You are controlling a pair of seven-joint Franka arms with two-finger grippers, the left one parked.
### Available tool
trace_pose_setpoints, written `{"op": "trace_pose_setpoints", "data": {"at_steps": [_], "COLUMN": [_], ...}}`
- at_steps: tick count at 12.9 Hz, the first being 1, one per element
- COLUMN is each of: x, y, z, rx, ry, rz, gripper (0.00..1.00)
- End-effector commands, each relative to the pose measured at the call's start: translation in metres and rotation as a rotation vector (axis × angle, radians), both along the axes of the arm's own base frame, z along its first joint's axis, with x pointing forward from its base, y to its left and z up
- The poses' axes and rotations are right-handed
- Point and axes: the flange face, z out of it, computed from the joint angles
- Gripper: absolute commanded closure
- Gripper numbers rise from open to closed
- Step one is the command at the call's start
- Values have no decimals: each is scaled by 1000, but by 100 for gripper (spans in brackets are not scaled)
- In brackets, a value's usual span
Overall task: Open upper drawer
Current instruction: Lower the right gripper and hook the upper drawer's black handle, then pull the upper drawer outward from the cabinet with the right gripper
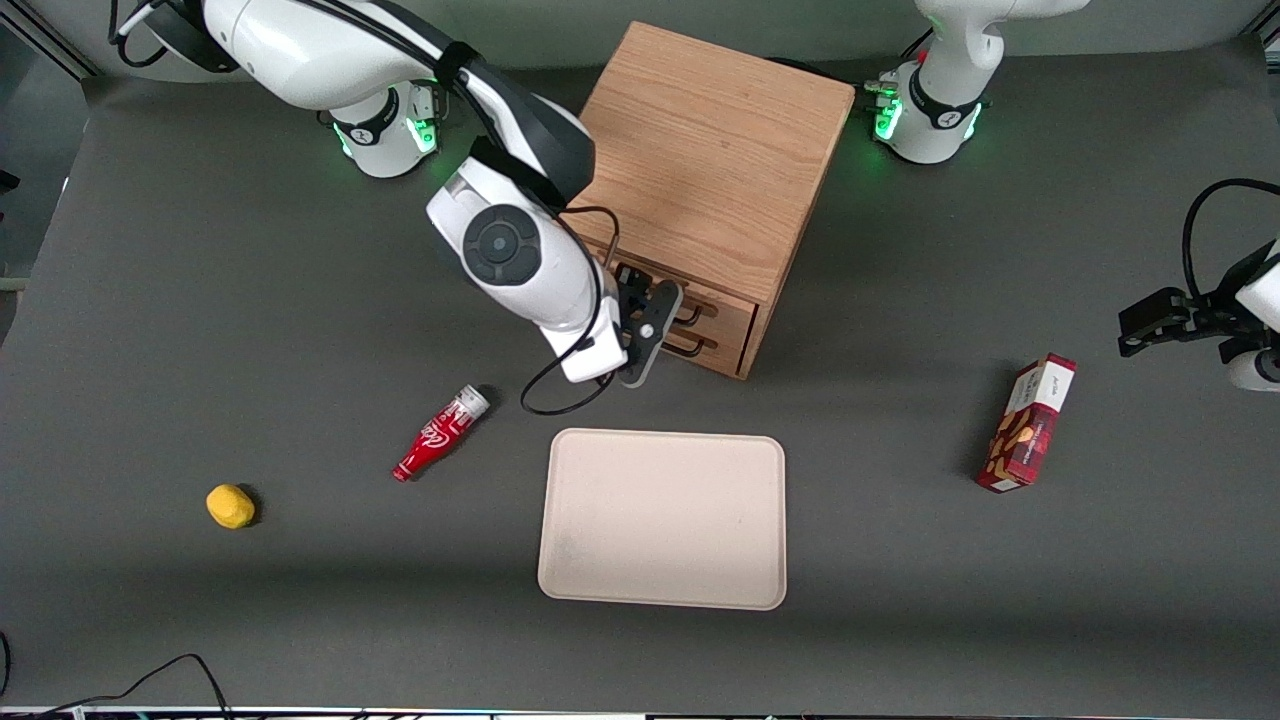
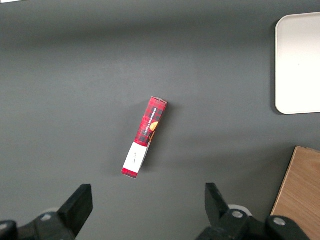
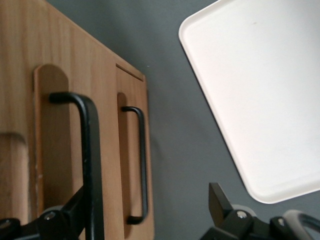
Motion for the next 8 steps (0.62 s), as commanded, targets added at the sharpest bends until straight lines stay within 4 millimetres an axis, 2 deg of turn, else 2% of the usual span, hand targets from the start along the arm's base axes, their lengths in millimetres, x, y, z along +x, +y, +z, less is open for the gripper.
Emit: {"op": "trace_pose_setpoints", "data": {"at_steps": [1,3,8], "x": [17,30,66], "y": [-25,-28,-26], "z": [6,-1,-5], "rx": [9,-10,20], "ry": [-43,-69,-118], "rz": [29,34,12], "gripper": [0,0,0]}}
